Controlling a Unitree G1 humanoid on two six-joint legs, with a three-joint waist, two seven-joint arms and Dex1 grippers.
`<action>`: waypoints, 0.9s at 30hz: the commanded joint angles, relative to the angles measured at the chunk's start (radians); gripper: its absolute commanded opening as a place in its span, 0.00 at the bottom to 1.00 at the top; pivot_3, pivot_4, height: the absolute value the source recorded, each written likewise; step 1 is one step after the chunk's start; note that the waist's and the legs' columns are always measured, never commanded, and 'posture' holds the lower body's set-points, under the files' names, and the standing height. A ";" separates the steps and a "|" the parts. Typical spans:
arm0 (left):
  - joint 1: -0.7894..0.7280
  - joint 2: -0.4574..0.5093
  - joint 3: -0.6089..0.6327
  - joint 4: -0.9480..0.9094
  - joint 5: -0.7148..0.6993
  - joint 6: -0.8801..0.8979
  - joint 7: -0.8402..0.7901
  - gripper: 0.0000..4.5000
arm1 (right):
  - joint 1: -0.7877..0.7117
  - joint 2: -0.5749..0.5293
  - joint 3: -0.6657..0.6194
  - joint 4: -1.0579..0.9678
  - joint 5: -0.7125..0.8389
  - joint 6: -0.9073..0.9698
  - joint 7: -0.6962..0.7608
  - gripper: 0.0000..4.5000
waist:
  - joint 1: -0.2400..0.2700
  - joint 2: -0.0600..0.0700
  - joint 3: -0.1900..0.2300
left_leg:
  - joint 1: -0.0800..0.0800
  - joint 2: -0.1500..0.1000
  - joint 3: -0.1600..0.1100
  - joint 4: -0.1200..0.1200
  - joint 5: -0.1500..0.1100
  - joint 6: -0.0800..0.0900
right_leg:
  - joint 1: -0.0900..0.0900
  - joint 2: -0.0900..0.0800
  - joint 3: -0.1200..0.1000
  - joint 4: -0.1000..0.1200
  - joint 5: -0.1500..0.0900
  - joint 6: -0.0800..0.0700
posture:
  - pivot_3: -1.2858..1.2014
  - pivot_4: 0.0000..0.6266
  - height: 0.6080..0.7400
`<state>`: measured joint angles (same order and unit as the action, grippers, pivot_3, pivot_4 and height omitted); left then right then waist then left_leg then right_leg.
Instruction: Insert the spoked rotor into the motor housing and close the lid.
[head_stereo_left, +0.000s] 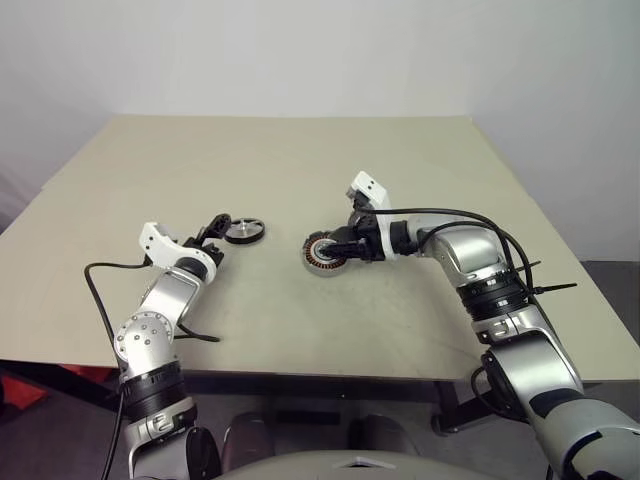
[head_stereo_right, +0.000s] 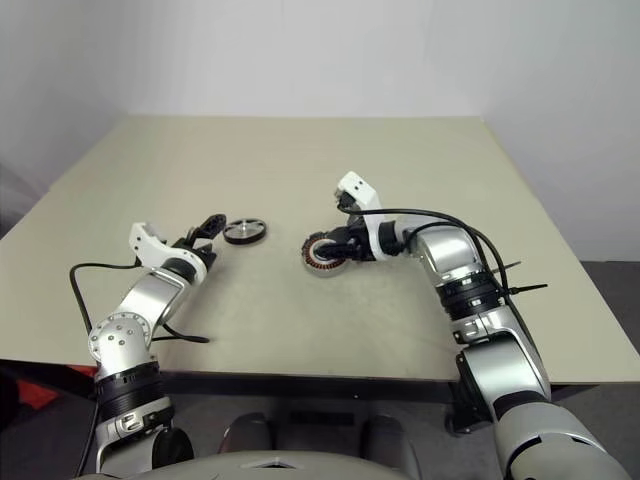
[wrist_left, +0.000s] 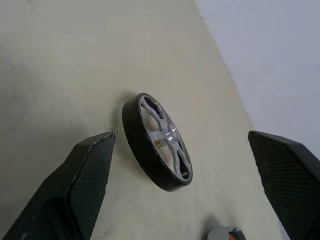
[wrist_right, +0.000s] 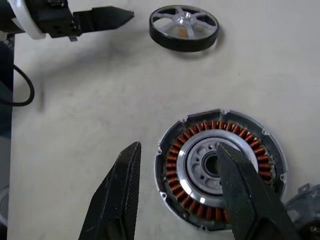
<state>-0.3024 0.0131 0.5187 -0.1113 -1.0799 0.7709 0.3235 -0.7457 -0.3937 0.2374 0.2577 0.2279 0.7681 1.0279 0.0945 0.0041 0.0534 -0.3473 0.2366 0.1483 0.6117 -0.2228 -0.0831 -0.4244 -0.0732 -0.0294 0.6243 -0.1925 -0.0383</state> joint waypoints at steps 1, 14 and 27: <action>-0.043 0.014 0.000 0.014 -0.020 -0.012 0.010 1.00 | -0.037 0.008 -0.032 -0.033 0.025 -0.012 -0.011 0.60 | 0.001 0.000 0.000 | 0.000 0.000 0.000 0.000 0.000 0.000 | 0.000 0.000 0.000 0.000 0.000 0.000 | 0.52 0.00 1.00; -0.086 0.004 0.004 0.069 -0.051 -0.022 0.040 0.96 | -0.036 0.009 -0.035 -0.049 0.041 -0.006 -0.025 0.60 | 0.001 -0.002 0.000 | -0.001 0.000 0.000 0.000 0.000 0.000 | 0.000 0.000 0.000 -0.001 0.000 0.000 | 0.52 0.00 1.00; -0.100 0.003 0.015 0.106 -0.076 -0.030 0.054 0.61 | -0.049 0.016 -0.053 -0.053 0.057 -0.004 -0.048 0.60 | 0.001 -0.003 0.000 | -0.001 0.000 0.000 0.000 0.000 0.000 | 0.000 0.000 0.000 -0.001 0.000 0.000 | 0.52 0.00 1.00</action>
<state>-0.3795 0.0130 0.5269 -0.0002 -1.1369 0.7577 0.3814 -0.7615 -0.3815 0.2091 0.2569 0.2629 0.7703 0.9813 0.0956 0.0016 0.0534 -0.3478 0.2365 0.1481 0.6116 -0.2229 -0.0831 -0.4244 -0.0733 -0.0295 0.6236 -0.1924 -0.0382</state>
